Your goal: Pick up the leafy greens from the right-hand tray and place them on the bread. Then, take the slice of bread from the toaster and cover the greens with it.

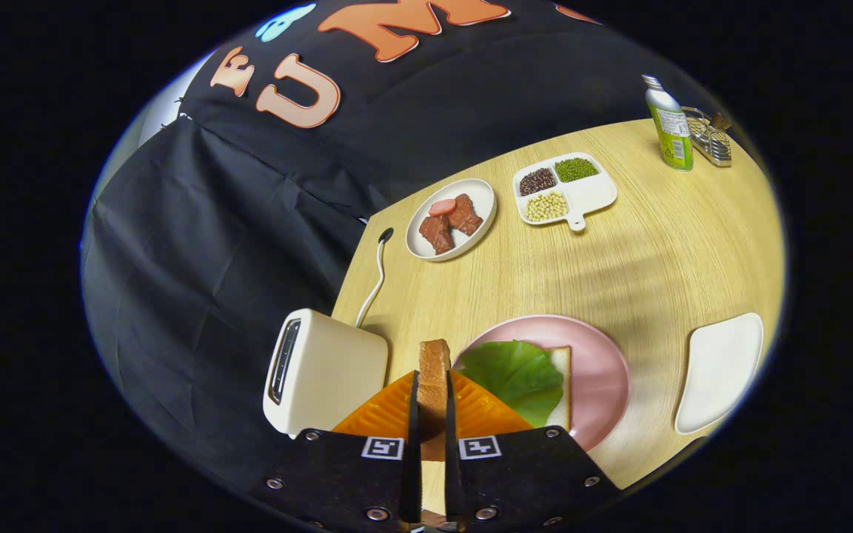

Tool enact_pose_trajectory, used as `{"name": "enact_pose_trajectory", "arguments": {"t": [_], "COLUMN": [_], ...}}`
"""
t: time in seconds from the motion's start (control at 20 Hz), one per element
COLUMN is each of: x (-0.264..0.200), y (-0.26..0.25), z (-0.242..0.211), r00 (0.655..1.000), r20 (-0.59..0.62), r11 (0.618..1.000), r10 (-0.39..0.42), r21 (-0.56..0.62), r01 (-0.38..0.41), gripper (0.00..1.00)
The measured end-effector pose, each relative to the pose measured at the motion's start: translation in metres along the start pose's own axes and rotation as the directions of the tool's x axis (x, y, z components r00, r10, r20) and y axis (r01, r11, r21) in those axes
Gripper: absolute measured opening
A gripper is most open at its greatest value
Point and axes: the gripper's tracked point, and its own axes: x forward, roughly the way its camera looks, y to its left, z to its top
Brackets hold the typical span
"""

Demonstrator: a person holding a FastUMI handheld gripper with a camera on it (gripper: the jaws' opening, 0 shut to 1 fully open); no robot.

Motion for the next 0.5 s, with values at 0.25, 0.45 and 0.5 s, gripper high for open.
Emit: {"name": "enact_pose_trajectory", "arguments": {"t": [0.25,0.45,0.5], "x": [0.012,0.016,0.019], "y": [-0.035,-0.059,-0.063], "z": [-0.010,-0.015,-0.017], "r00": [1.000,0.999,0.998], "r20": [-0.010,0.006,0.011], "r11": [1.000,0.998,0.998], "r10": [-0.025,-0.053,-0.060], "r21": [0.014,0.022,0.012], "r01": [0.025,0.052,0.060], "gripper": [0.13,0.13,0.14]}}
